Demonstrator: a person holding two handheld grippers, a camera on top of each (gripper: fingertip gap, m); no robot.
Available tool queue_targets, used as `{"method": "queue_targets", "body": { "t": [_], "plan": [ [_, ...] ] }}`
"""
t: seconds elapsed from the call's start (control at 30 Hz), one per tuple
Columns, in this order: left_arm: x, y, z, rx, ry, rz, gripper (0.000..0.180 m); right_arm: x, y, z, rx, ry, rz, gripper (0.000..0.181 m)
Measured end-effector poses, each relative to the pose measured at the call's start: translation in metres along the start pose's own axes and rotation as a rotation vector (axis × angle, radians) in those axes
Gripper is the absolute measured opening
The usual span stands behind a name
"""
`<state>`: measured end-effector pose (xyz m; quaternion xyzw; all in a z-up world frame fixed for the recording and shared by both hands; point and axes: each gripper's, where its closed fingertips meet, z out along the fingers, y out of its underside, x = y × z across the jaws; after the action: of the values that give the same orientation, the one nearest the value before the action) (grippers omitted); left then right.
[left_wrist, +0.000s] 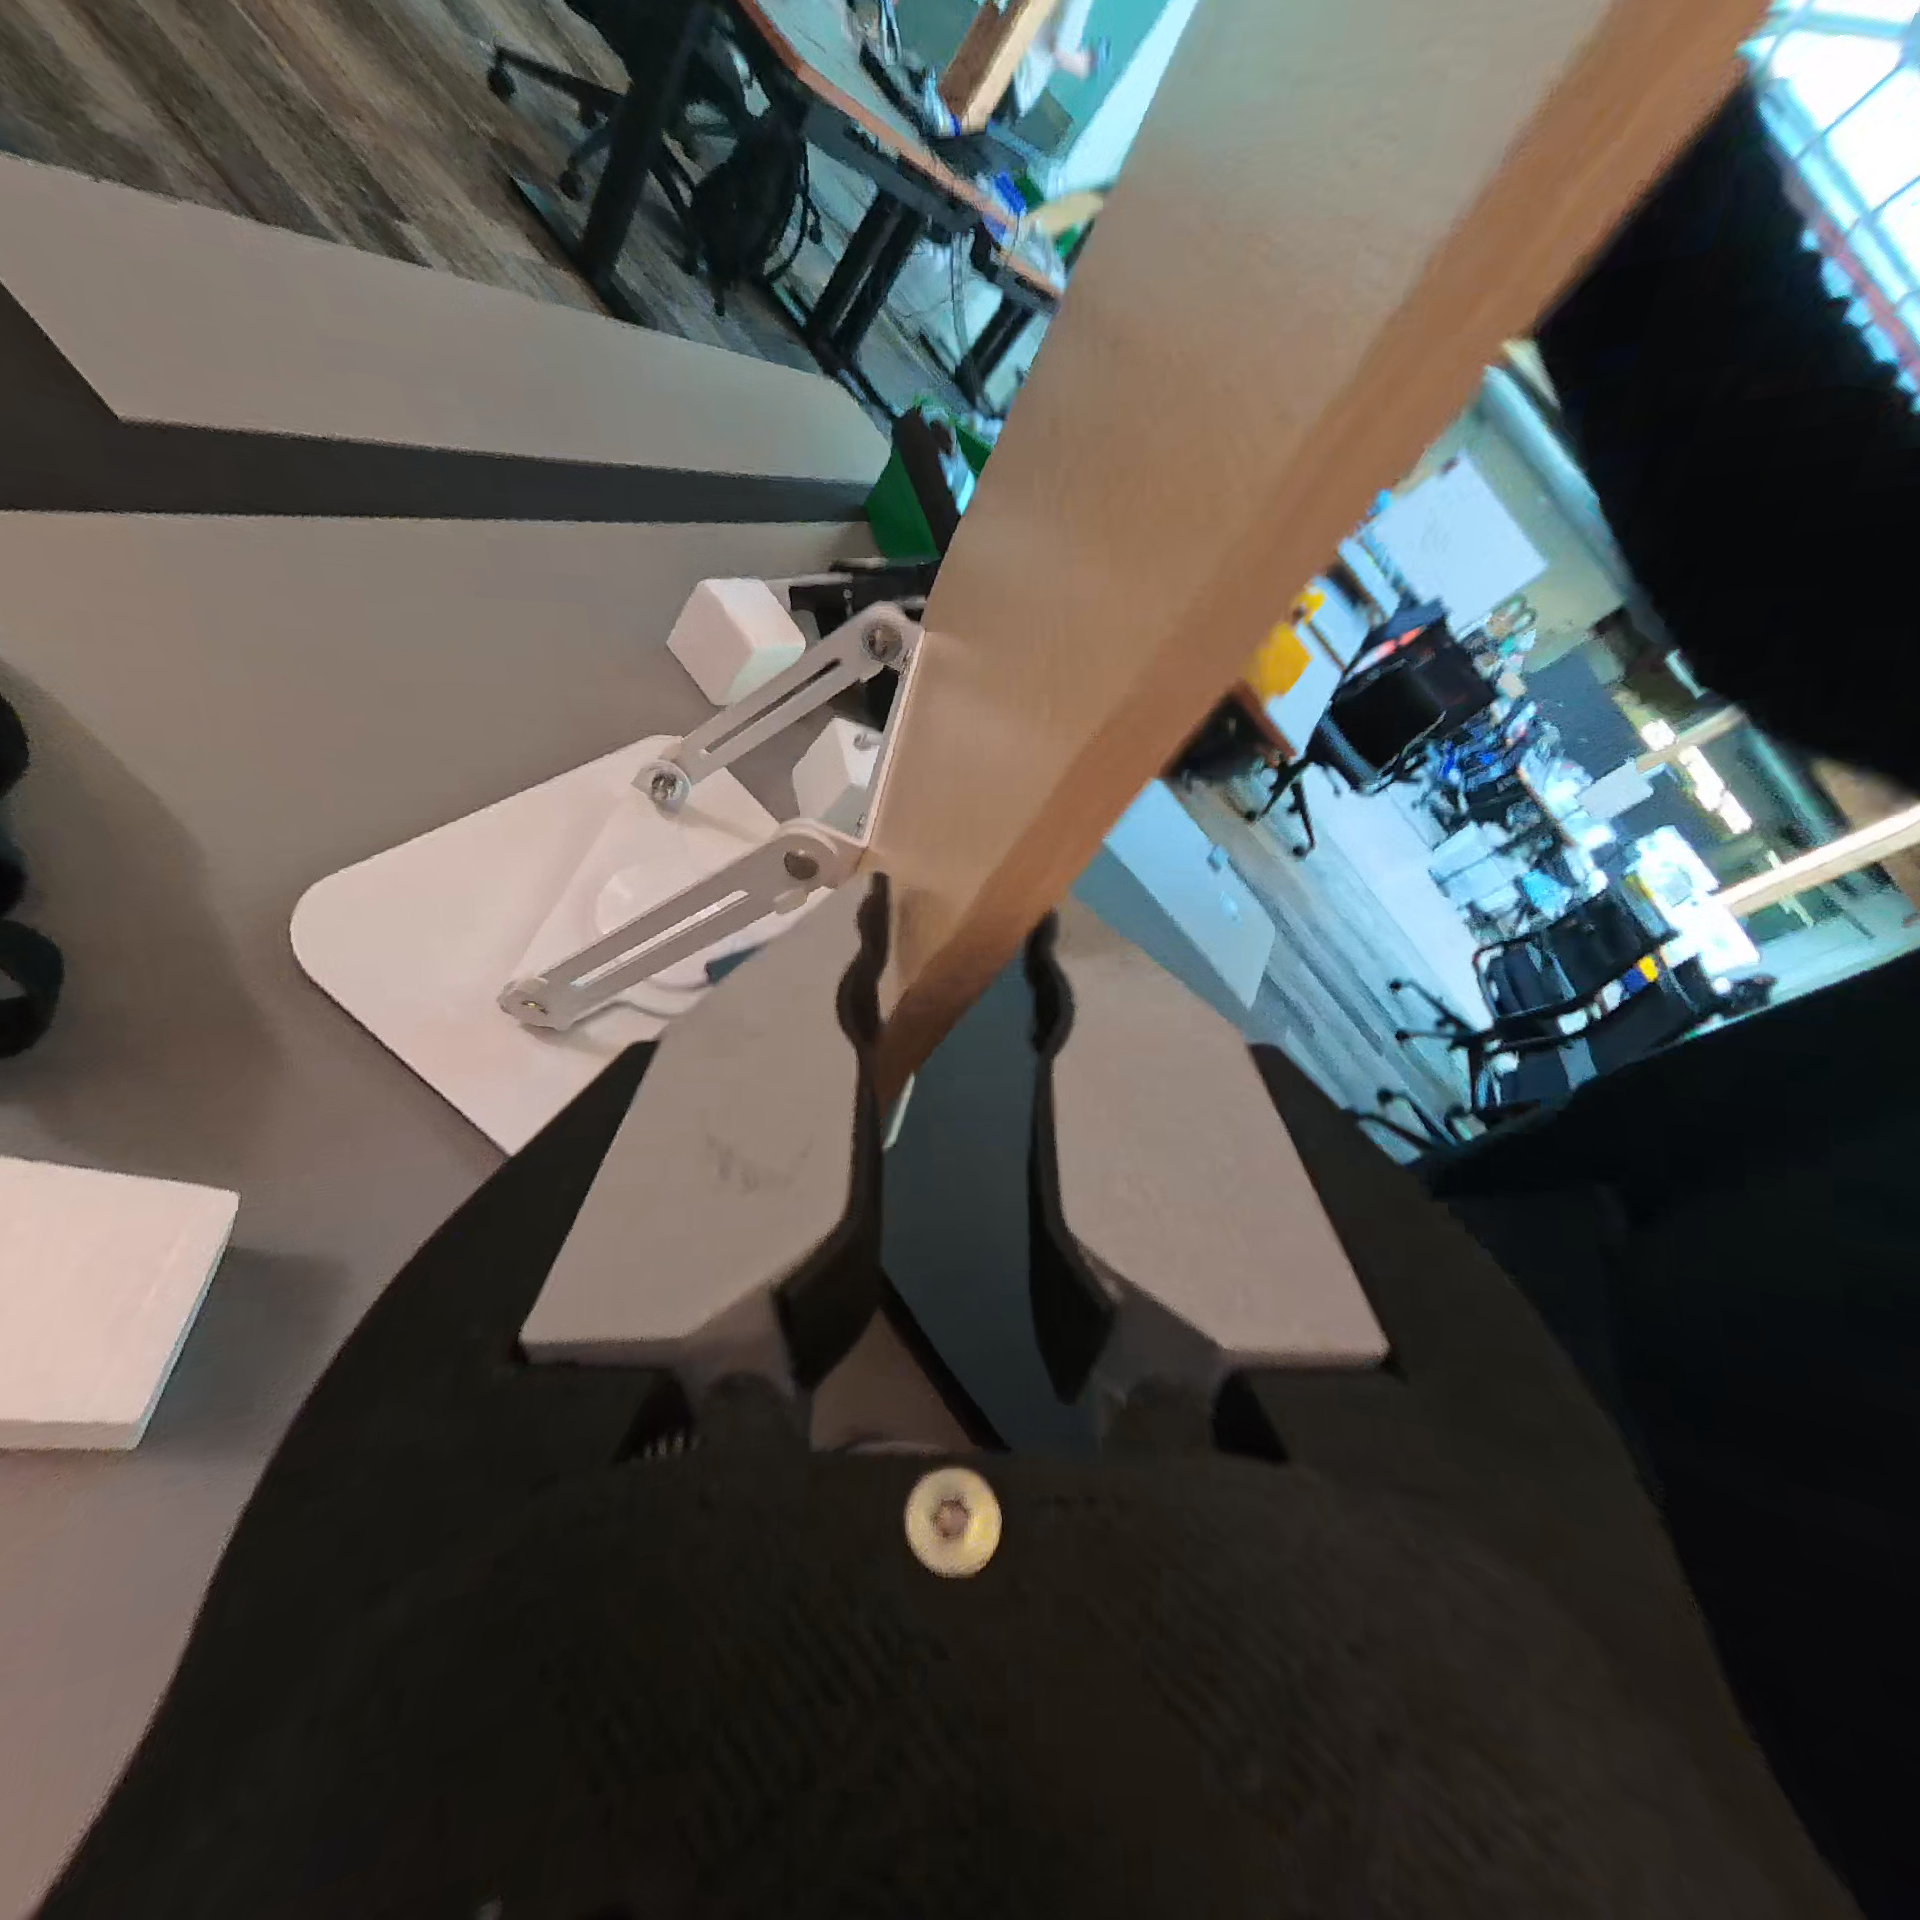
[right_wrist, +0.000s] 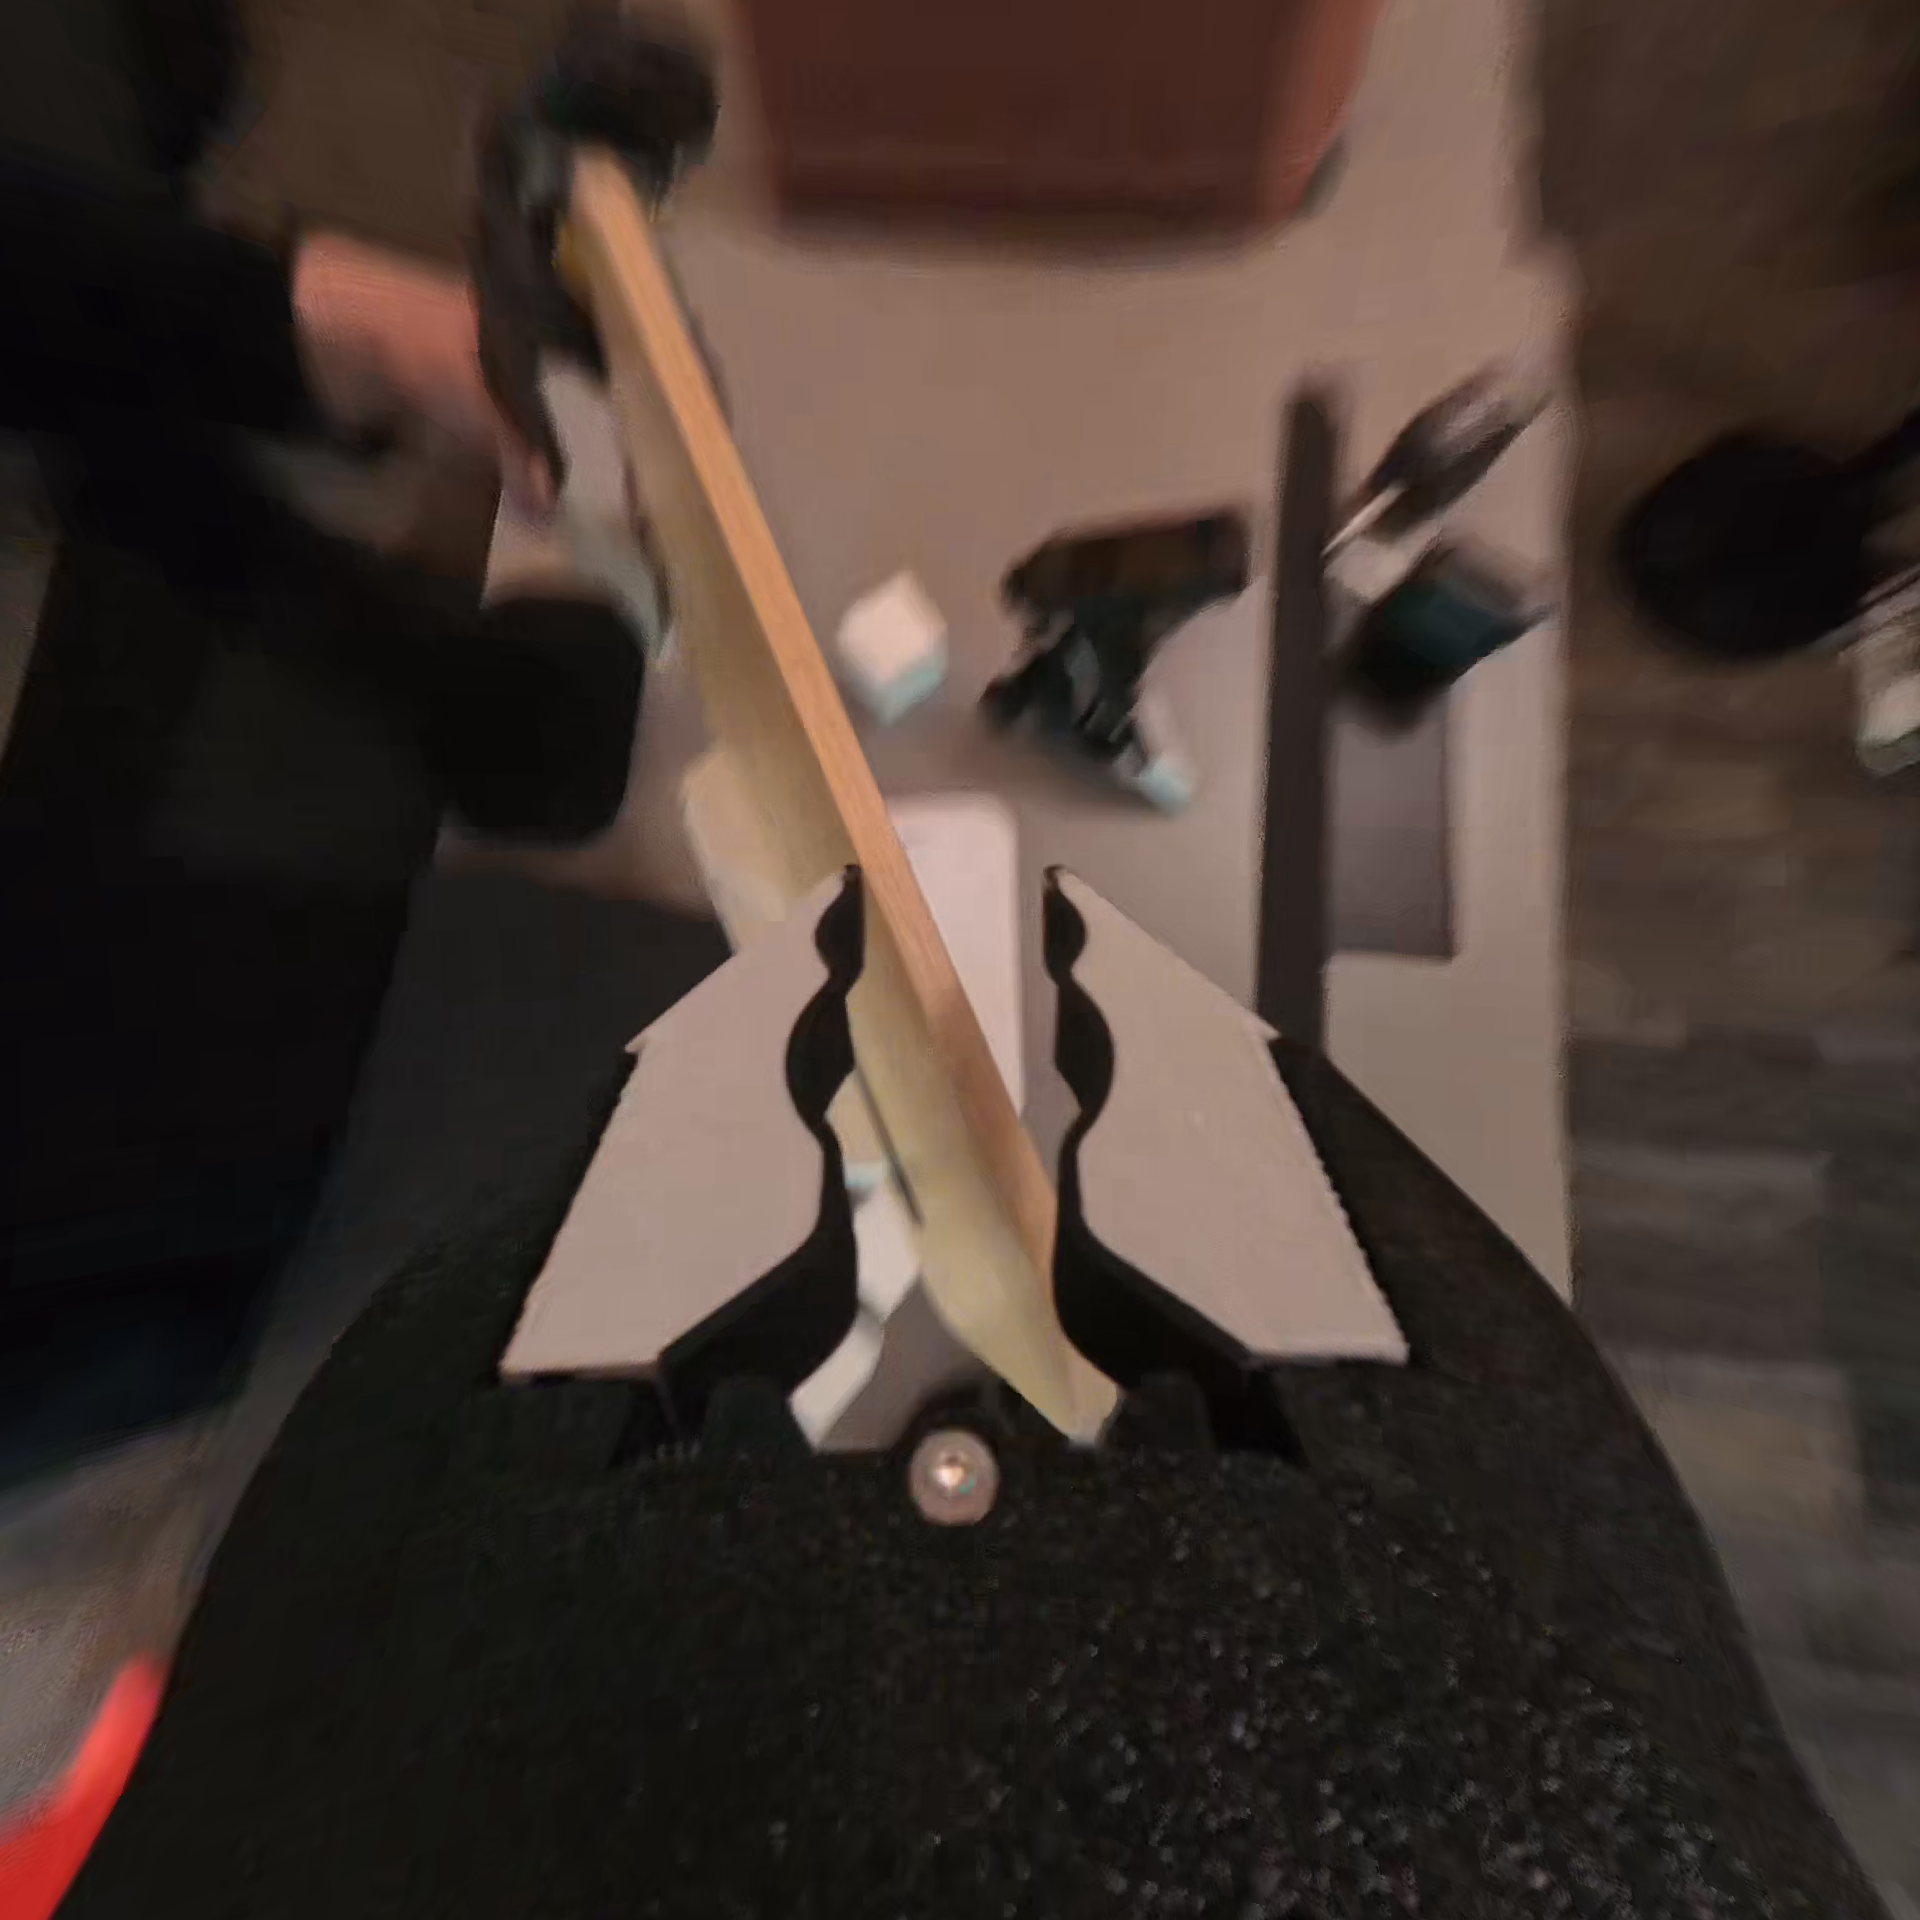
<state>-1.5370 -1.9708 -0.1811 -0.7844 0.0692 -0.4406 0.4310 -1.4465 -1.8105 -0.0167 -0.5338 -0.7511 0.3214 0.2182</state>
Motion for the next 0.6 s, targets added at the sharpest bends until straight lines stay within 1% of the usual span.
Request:
{"method": "queue_targets", "body": {
  "t": [0.03, 0.07, 0.1, 0.13, 0.17, 0.2, 0.23, 0.27, 0.3, 0.33, 0.37, 0.4, 0.43, 0.47, 0.5, 0.53, 0.57, 0.6],
  "plan": [
    [0.005, -0.009, -0.006, 0.042, 0.006, 0.004, 0.031, 0.006, 0.001, -0.02, 0.14, 0.079, 0.029, 0.052],
    [0.011, -0.022, -0.014, 0.1, 0.002, 0.029, 0.034, 0.013, 0.012, -0.038, 0.25, 0.155, 0.077, 0.072],
    [0.012, -0.035, -0.022, 0.147, -0.031, 0.061, 0.038, 0.015, 0.029, -0.05, 0.327, 0.191, 0.125, 0.077],
    [0.01, -0.043, -0.027, 0.154, -0.082, 0.092, 0.052, 0.014, 0.051, -0.052, 0.364, 0.19, 0.167, 0.07],
    [0.005, -0.048, -0.029, 0.119, -0.139, 0.11, 0.073, 0.014, 0.077, -0.045, 0.356, 0.184, 0.212, 0.068],
    [0.003, -0.048, -0.028, 0.059, -0.155, 0.125, 0.079, 0.014, 0.101, -0.031, 0.322, 0.179, 0.25, 0.073],
    [0.003, -0.046, -0.025, -0.001, -0.146, 0.135, 0.083, 0.014, 0.121, -0.016, 0.283, 0.177, 0.276, 0.082],
    [0.001, -0.043, -0.021, -0.05, -0.142, 0.14, 0.079, 0.014, 0.135, -0.003, 0.262, 0.173, 0.294, 0.083],
    [-0.003, -0.04, -0.018, -0.09, -0.145, 0.147, 0.068, 0.016, 0.141, 0.007, 0.273, 0.169, 0.308, 0.074],
    [-0.006, -0.035, -0.015, -0.125, -0.132, 0.153, 0.058, 0.018, 0.142, 0.013, 0.306, 0.162, 0.312, 0.061],
    [-0.004, -0.033, -0.012, -0.135, -0.096, 0.141, 0.051, 0.021, 0.14, 0.018, 0.342, 0.157, 0.314, 0.056],
    [0.0, -0.035, -0.011, -0.117, -0.059, 0.116, 0.037, 0.019, 0.137, 0.022, 0.374, 0.119, 0.318, 0.049],
    [0.0, -0.038, -0.011, -0.098, -0.058, 0.12, 0.027, 0.012, 0.131, 0.028, 0.404, 0.046, 0.336, 0.039],
    [-0.001, -0.039, -0.011, -0.09, -0.084, 0.15, 0.025, 0.006, 0.127, 0.033, 0.427, -0.016, 0.38, 0.041],
    [-0.001, -0.042, -0.011, -0.072, -0.11, 0.17, 0.019, -0.003, 0.124, 0.036, 0.445, -0.1, 0.413, 0.039],
    [-0.001, -0.047, -0.011, -0.035, -0.123, 0.175, 0.026, -0.016, 0.122, 0.037, 0.457, -0.211, 0.43, 0.031],
    [-0.001, -0.05, -0.01, -0.014, -0.124, 0.17, 0.034, -0.025, 0.121, 0.04, 0.467, -0.287, 0.459, 0.029],
    [-0.003, -0.053, -0.009, -0.011, -0.124, 0.163, 0.033, -0.031, 0.122, 0.046, 0.466, -0.328, 0.488, 0.031]
  ]
}}
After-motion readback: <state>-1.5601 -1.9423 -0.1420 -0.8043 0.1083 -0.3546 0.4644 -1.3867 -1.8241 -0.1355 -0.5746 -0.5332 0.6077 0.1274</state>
